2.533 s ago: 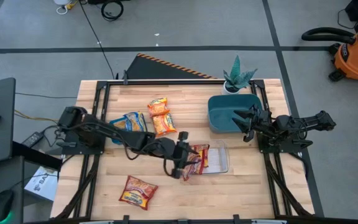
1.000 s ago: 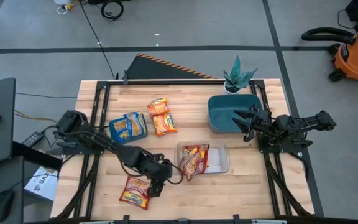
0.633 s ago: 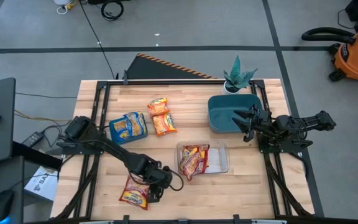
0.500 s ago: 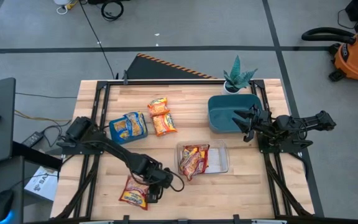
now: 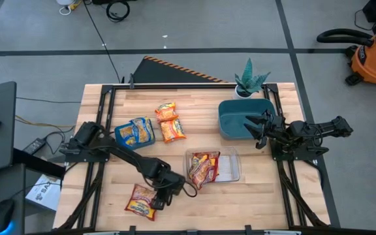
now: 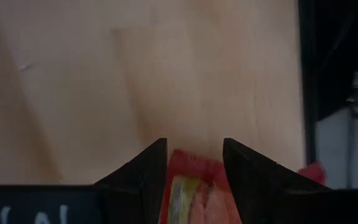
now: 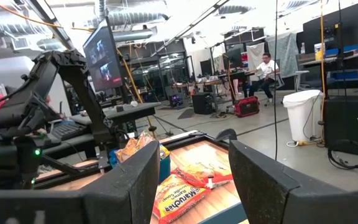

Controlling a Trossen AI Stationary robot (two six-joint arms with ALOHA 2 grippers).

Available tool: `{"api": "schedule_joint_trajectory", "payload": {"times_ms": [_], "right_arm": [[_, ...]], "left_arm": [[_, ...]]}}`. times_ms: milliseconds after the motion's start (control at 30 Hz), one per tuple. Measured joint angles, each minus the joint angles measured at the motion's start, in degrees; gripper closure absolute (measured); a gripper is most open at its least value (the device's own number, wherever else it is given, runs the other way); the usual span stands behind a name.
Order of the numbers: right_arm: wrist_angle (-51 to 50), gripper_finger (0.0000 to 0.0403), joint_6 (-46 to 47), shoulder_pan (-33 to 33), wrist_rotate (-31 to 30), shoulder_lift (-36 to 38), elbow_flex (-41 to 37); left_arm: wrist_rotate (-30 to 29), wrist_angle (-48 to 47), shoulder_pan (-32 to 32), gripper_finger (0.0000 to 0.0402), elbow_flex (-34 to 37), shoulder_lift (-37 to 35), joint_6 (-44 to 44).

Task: Sort Maruchan noodles
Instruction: Put the red noodle pack into the transparent bin

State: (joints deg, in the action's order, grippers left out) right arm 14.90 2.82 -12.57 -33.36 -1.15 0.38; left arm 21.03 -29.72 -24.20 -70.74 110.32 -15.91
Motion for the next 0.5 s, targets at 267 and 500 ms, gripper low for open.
{"api": "schedule_joint_trajectory", "payload": {"times_ms": [267,500], "right_arm": [[-0.01,0.0204,-0.01,-0.01,-0.01,-0.02,-0.02],[0.00,0.0204,0.01,-0.01,0.00,-0.02,0.00]], "left_arm": [[4.84,0.40,1.92,0.0244,0.00,2.32,3.11],[6.71,0.20,2.28,0.0292,-0.04,2.30,4.92]]}}
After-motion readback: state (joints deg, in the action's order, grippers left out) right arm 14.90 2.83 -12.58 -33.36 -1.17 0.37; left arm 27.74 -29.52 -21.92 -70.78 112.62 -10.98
